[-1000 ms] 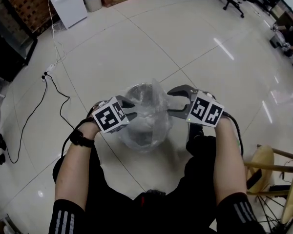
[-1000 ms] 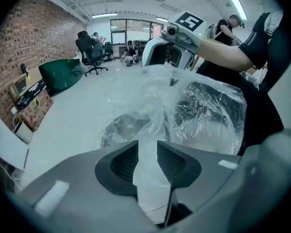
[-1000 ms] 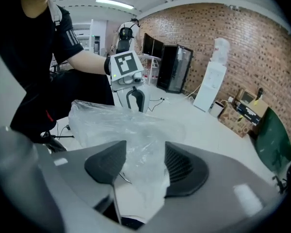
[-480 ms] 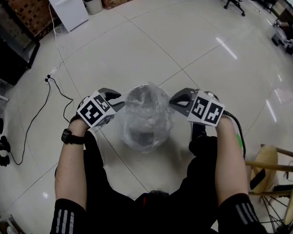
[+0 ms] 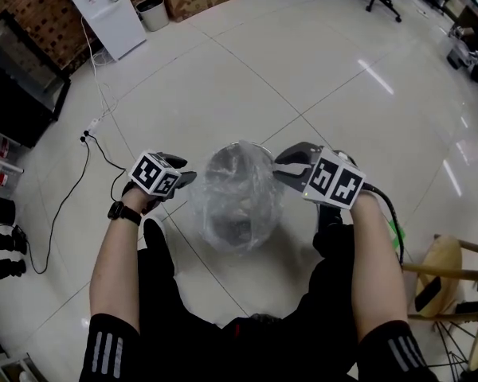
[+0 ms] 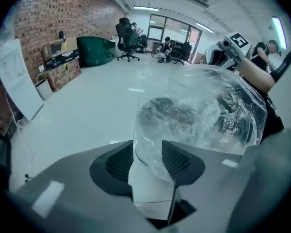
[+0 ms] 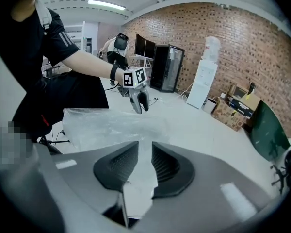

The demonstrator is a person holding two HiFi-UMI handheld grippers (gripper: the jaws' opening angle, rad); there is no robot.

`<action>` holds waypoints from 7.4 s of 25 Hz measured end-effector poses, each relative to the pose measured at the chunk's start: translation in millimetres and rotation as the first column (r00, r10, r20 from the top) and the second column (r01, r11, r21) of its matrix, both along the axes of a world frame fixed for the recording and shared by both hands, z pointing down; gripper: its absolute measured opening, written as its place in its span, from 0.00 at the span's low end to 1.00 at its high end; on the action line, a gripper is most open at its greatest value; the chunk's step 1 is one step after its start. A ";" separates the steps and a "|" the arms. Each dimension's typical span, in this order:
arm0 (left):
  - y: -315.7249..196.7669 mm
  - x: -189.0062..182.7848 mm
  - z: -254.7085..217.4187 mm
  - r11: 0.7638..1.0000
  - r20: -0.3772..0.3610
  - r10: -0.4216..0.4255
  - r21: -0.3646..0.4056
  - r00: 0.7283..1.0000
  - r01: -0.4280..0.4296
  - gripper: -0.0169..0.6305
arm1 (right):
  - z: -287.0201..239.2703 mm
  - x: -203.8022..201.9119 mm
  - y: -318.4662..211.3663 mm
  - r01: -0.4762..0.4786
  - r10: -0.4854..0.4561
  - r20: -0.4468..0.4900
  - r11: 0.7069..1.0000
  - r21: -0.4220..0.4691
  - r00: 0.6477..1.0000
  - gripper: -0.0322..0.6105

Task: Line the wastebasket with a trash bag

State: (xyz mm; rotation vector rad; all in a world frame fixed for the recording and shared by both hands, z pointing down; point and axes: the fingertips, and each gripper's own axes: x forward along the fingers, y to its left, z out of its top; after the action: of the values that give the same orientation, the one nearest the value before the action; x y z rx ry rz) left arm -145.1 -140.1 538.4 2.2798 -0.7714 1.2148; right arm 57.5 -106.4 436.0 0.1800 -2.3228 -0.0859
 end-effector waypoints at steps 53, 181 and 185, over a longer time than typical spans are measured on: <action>59.5 93.3 -13.0 0.948 0.082 0.316 0.016 0.945 -0.318 0.33 | 29.0 -45.8 31.3 0.118 -0.133 -0.099 0.982 -0.146 0.986 0.41; -97.9 11.2 36.4 0.983 0.035 -0.167 0.084 0.985 0.163 0.02 | 156.1 9.9 -129.0 -0.305 0.272 -0.178 0.931 -0.201 0.946 0.06; -113.4 -11.0 40.5 0.947 0.018 -0.307 0.100 0.951 0.304 0.02 | 156.4 28.4 -159.3 -0.450 0.428 -0.174 0.885 -0.119 0.887 0.06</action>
State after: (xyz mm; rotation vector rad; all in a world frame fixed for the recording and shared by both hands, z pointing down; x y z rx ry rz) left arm -156.1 -253.5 578.9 2.1154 -1.1700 1.0928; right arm 85.8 -265.7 592.4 0.5984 -2.0796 0.3034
